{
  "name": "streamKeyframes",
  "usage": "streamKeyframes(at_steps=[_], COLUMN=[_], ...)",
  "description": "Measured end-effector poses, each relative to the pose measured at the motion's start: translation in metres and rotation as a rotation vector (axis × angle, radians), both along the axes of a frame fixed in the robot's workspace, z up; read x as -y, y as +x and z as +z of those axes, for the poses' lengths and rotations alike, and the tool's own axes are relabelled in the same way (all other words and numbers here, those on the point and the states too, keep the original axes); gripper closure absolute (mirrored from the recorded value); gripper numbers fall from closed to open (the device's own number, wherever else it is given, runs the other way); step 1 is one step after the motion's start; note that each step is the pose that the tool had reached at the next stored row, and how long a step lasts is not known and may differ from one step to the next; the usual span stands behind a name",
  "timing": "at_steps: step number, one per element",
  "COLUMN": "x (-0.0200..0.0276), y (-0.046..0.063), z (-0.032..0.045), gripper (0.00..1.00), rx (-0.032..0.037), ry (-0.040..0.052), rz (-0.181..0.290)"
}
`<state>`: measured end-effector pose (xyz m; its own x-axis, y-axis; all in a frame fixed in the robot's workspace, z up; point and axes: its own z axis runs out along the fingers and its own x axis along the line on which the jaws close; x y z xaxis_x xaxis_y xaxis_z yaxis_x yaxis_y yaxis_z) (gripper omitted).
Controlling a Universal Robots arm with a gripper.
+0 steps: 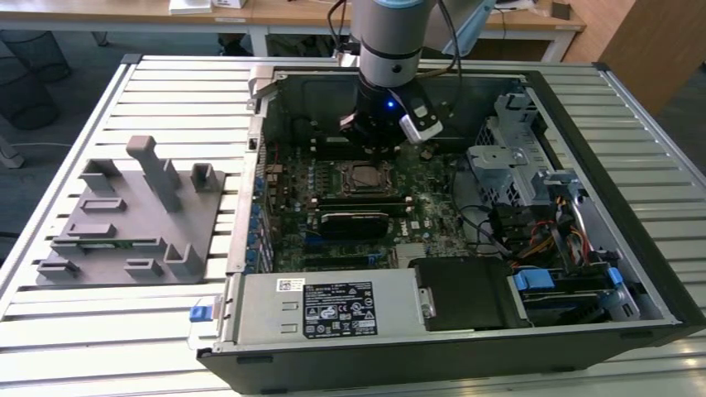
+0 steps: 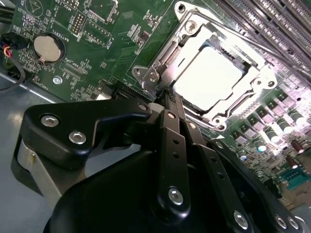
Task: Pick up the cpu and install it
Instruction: 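Install the second cpu locking lever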
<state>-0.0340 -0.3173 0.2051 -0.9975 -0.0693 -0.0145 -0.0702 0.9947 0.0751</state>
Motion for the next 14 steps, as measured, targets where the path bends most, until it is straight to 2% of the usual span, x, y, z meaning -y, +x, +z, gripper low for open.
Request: streamKeyframes(at_steps=[14], x=[0.0067], y=[0.0000], z=[-0.0001], gripper=[0.89], rx=[0.0000], ry=[0.0001], rz=[0.000])
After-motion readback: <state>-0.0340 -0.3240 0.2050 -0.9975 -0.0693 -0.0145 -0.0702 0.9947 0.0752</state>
